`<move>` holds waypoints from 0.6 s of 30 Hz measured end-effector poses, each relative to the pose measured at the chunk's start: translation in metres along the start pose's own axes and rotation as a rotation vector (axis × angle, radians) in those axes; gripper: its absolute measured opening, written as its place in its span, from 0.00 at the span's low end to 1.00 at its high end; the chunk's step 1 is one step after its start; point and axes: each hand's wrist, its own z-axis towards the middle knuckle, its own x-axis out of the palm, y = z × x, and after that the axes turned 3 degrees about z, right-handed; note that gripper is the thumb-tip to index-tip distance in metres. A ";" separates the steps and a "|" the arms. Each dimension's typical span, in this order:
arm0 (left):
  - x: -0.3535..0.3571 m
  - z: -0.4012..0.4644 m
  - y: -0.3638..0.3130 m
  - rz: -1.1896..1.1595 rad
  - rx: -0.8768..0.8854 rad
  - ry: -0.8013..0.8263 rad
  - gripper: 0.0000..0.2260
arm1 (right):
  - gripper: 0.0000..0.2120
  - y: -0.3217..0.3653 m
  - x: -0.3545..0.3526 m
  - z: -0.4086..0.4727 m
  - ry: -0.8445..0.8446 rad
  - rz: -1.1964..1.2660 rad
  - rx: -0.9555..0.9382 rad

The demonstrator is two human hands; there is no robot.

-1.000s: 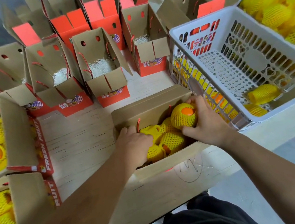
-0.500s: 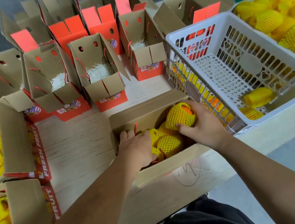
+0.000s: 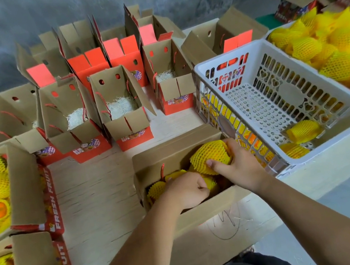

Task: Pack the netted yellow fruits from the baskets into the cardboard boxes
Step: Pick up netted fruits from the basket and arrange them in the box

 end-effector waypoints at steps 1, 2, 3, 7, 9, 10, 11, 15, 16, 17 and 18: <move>0.001 0.000 0.002 -0.212 -0.005 -0.097 0.12 | 0.22 0.001 -0.001 0.000 0.014 0.062 0.002; 0.002 -0.001 0.001 -0.423 0.012 -0.160 0.22 | 0.20 0.004 -0.001 0.000 0.038 0.134 -0.003; 0.004 -0.001 -0.001 -0.585 0.064 -0.188 0.32 | 0.19 0.008 -0.002 0.001 0.069 0.197 -0.014; 0.007 0.005 -0.013 -0.700 0.208 -0.305 0.39 | 0.20 0.021 -0.012 0.005 0.189 0.250 -0.050; 0.010 0.009 -0.017 -0.729 0.164 -0.363 0.47 | 0.20 0.024 -0.027 0.009 0.281 0.178 -0.045; 0.015 0.012 -0.019 -0.782 0.162 -0.348 0.51 | 0.22 0.025 -0.034 0.012 0.331 0.122 -0.044; 0.020 0.015 -0.022 -0.846 0.170 -0.304 0.54 | 0.24 0.025 -0.042 0.015 0.370 0.063 -0.046; 0.034 0.024 -0.040 -0.929 0.180 -0.326 0.49 | 0.35 0.021 -0.066 0.028 0.468 -0.082 -0.063; 0.034 0.026 -0.043 -0.970 0.180 -0.372 0.46 | 0.37 0.020 -0.069 0.031 0.503 -0.101 -0.076; 0.034 0.029 -0.044 -1.031 0.178 -0.409 0.44 | 0.39 0.019 -0.072 0.034 0.540 -0.103 -0.089; 0.034 0.031 -0.046 -1.064 0.183 -0.438 0.44 | 0.40 0.019 -0.074 0.038 0.569 -0.074 -0.095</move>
